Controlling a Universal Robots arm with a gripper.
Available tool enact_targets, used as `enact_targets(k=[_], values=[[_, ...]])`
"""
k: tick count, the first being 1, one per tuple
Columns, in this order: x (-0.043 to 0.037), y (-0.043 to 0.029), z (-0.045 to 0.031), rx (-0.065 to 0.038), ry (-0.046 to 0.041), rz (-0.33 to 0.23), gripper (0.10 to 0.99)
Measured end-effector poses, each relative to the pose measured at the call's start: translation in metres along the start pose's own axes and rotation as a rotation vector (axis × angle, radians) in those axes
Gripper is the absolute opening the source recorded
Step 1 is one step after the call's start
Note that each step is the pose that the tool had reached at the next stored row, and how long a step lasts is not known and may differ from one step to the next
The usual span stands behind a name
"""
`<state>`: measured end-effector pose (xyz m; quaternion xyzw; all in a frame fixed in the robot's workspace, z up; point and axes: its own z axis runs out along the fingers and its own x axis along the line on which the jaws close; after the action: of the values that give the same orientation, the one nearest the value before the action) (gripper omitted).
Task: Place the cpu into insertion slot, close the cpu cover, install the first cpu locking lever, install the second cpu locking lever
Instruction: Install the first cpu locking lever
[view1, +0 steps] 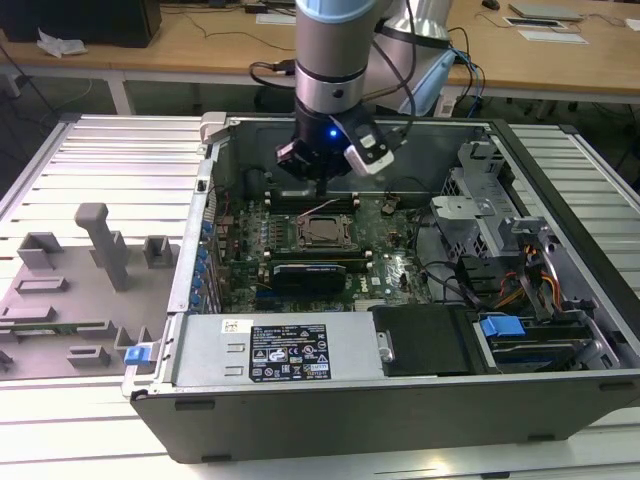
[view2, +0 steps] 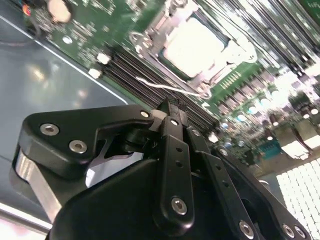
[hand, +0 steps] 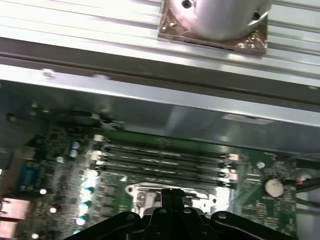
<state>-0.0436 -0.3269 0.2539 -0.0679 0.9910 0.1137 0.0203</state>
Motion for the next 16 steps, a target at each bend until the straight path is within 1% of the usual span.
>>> enact_targets(k=[4, 5, 8, 9, 10, 13, 14, 15, 16], values=[[-0.0006, -0.0001, 0.0001, 0.000, -0.0001, 0.000, 0.106], [-0.0002, 0.0000, 0.0001, 0.000, -0.0027, -0.001, 0.106], [0.0046, 0.0006, 0.0002, 0.010, -0.0502, -0.012, 0.106], [0.0064, 0.0008, 0.0003, 0.015, -0.0699, -0.017, 0.106], [0.0085, 0.0010, 0.0005, 0.018, -0.0837, -0.020, 0.106], [0.0154, 0.0018, 0.0015, 0.022, -0.1126, -0.027, 0.106], [0.0185, 0.0019, 0.0029, 0.024, -0.1279, -0.030, 0.106], [0.0190, 0.0013, 0.0053, 0.025, -0.1320, -0.030, 0.106], [0.0191, 0.0006, 0.0084, 0.025, -0.1336, -0.024, 0.106]])
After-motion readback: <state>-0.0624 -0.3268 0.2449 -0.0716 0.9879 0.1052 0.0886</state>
